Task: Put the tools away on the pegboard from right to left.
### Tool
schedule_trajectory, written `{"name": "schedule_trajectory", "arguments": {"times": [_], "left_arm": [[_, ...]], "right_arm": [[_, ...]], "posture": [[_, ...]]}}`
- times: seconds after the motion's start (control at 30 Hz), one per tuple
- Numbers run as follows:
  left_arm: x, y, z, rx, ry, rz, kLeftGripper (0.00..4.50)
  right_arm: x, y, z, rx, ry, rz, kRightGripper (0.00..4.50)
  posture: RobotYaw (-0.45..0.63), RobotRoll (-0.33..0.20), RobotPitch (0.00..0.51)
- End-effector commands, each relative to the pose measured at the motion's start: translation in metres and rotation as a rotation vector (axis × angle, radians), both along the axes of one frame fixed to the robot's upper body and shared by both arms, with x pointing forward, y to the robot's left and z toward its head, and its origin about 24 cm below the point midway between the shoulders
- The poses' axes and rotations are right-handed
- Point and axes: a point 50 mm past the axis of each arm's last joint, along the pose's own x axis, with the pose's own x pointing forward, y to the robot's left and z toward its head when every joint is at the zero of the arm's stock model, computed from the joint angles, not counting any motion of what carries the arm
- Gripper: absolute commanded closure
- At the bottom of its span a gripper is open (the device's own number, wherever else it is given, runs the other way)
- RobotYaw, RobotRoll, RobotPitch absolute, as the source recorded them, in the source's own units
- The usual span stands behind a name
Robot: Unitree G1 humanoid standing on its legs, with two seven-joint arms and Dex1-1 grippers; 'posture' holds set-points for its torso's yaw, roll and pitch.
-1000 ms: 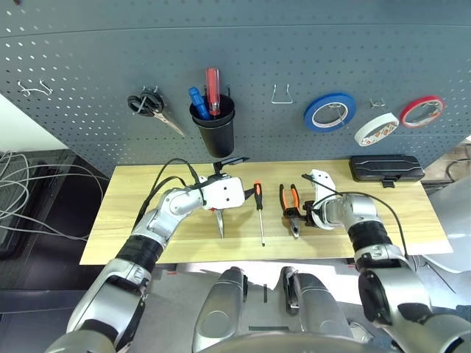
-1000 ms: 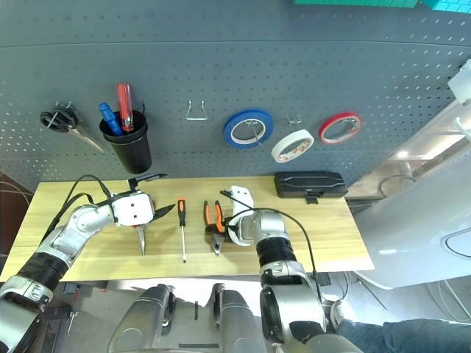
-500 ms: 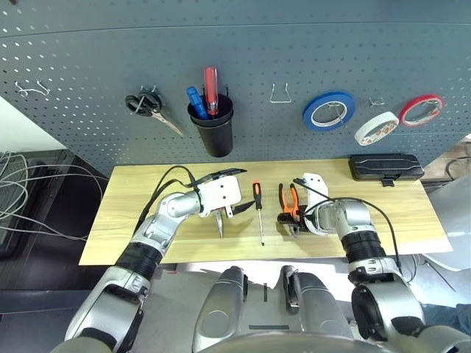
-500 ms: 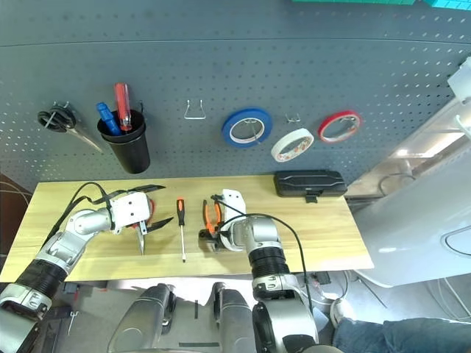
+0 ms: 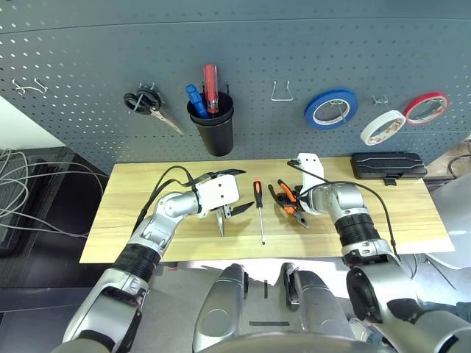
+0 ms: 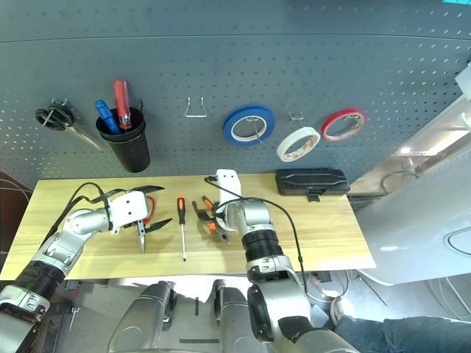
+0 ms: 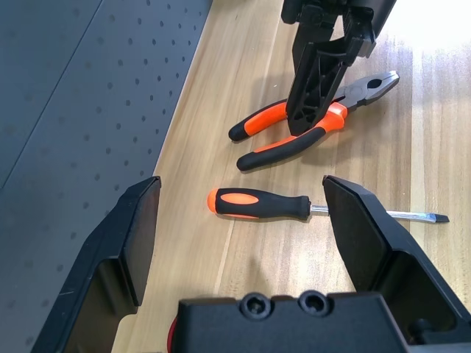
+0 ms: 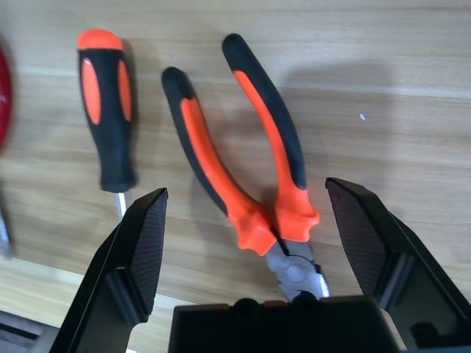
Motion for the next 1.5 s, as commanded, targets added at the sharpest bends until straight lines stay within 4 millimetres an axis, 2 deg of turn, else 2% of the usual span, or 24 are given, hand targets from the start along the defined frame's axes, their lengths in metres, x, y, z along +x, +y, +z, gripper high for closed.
{"name": "schedule_trajectory", "arguments": {"times": [0.03, 0.17, 0.43, 0.73, 0.83, 0.93, 1.2, 1.33, 1.43, 1.5], "left_arm": [[-0.005, 0.003, -0.005, -0.008, 0.027, 0.008, 0.00], [-0.005, 0.003, -0.006, -0.013, 0.035, 0.022, 0.00], [-0.010, 0.005, -0.016, 0.022, 0.122, 0.036, 0.00], [-0.011, 0.005, -0.020, 0.040, 0.162, 0.057, 0.00], [-0.011, 0.006, -0.020, 0.042, 0.166, 0.062, 0.00], [-0.011, 0.007, -0.021, 0.045, 0.170, 0.065, 0.00], [-0.011, 0.007, -0.021, 0.043, 0.170, 0.064, 0.00], [-0.013, 0.006, -0.016, 0.003, 0.136, 0.069, 0.00], [-0.016, 0.006, -0.008, -0.066, 0.086, 0.081, 0.00], [-0.021, 0.007, -0.002, -0.126, 0.053, 0.073, 0.00]], "right_arm": [[0.000, -0.004, -0.004, -0.046, 0.012, 0.038, 0.05], [0.002, -0.006, -0.007, -0.055, 0.011, 0.063, 0.05], [0.004, 0.008, -0.012, -0.051, -0.003, 0.119, 0.05], [0.008, -0.001, -0.021, -0.083, -0.017, 0.111, 0.05], [0.009, -0.002, -0.024, -0.093, -0.024, 0.120, 0.66], [0.009, -0.005, -0.026, -0.113, -0.038, 0.140, 1.69], [0.011, -0.012, -0.022, -0.109, -0.064, 0.167, 1.78], [0.010, -0.016, 0.005, -0.048, -0.206, 0.264, 1.79], [0.020, -0.001, 0.043, -0.017, -0.332, 0.343, 1.79], [0.020, 0.003, 0.079, 0.004, -0.408, 0.383, 1.79]], "posture": [[0.16, 0.000, 0.236], [0.16, 0.000, 0.235], [0.16, 0.000, 0.236], [0.16, 0.000, 0.233], [0.16, 0.000, 0.233], [0.16, 0.000, 0.231], [0.15, 0.000, 0.226], [0.15, 0.000, 0.223], [0.15, 0.000, 0.221], [0.13, 0.000, 0.220]]}}
